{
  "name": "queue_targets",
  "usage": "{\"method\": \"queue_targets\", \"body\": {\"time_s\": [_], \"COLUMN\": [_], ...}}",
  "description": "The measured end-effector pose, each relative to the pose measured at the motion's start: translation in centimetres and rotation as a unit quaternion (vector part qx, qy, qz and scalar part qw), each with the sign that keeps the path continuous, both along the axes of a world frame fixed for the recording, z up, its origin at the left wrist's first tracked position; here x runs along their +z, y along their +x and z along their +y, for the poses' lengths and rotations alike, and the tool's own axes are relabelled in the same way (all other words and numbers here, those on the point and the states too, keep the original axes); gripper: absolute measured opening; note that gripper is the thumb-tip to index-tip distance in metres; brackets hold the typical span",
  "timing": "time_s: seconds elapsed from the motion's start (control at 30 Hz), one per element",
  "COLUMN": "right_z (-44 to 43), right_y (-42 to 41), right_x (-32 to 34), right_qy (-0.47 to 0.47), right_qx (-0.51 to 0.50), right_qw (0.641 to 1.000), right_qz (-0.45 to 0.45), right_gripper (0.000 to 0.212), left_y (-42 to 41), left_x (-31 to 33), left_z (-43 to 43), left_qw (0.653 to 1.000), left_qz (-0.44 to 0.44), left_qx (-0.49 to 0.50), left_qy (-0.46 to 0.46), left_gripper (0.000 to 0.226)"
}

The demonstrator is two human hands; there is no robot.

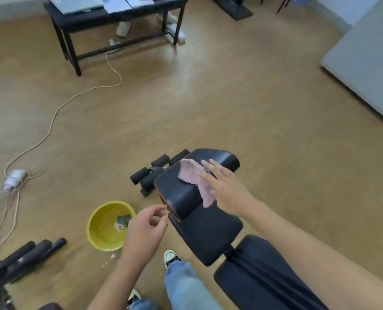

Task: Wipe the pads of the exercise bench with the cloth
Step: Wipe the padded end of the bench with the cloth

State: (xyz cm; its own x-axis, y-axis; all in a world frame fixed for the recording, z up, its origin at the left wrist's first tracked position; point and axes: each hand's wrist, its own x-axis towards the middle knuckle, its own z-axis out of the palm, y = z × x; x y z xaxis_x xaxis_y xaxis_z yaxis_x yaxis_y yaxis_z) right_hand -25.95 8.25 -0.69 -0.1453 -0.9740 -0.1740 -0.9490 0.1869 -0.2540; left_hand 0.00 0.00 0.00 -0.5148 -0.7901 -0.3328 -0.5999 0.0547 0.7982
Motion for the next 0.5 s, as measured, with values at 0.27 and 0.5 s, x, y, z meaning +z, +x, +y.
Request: {"method": "queue_targets", "body": {"time_s": [0.27,0.5], "right_z": [-5.7,-5.9], "right_y": [-5.3,-3.9], "right_x": [-3.8,-3.3], "right_qy": [0.196,0.107], "right_qx": [0.187,0.118], "right_qw": [0.96,0.987], "right_qz": [0.067,-0.001], "right_gripper": [0.082,0.019], "left_y": [-2.0,2.1], "left_x": [-4.8,-8.9], "left_z": [0.2,0.1], "left_qw": [0.996,0.993], "left_qz": [0.032,0.06], "left_qx": [0.066,0.092], "left_qy": [0.049,0.037], "left_gripper": [0.021,0.023]}}
